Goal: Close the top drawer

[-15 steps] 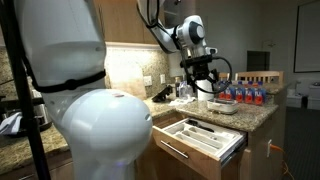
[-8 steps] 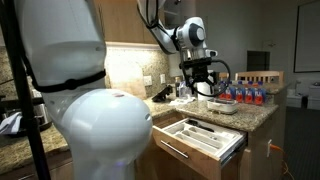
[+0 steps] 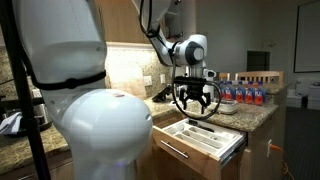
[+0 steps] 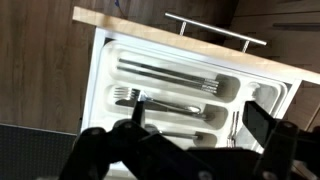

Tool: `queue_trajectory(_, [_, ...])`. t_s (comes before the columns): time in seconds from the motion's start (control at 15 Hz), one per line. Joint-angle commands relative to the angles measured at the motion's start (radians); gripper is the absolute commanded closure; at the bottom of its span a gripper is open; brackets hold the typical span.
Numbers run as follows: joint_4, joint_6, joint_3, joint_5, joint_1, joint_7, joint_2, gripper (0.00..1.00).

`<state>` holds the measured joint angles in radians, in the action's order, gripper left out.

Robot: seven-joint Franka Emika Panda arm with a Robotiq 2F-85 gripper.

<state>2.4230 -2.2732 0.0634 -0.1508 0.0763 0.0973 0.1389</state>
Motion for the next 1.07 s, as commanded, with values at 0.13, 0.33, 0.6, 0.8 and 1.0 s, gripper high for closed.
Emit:
queue_trajectory(0.13, [0.097,-0.146,-0.003,-0.062,0.001,-0.045,-0.034,0.0])
queue_trajectory(0.33, [0.079,-0.147,-0.007,-0.059,-0.004,-0.095,-0.097,0.0])
queue_trajectory(0.6, [0.005,-0.136,-0.008,-0.081,-0.005,-0.079,-0.239,0.0])
queue_trajectory(0.8, [-0.051,-0.142,0.002,-0.071,-0.005,-0.08,-0.326,0.0])
queue_trajectory(1.0, [-0.108,-0.111,0.016,-0.082,-0.009,-0.073,-0.399,0.0])
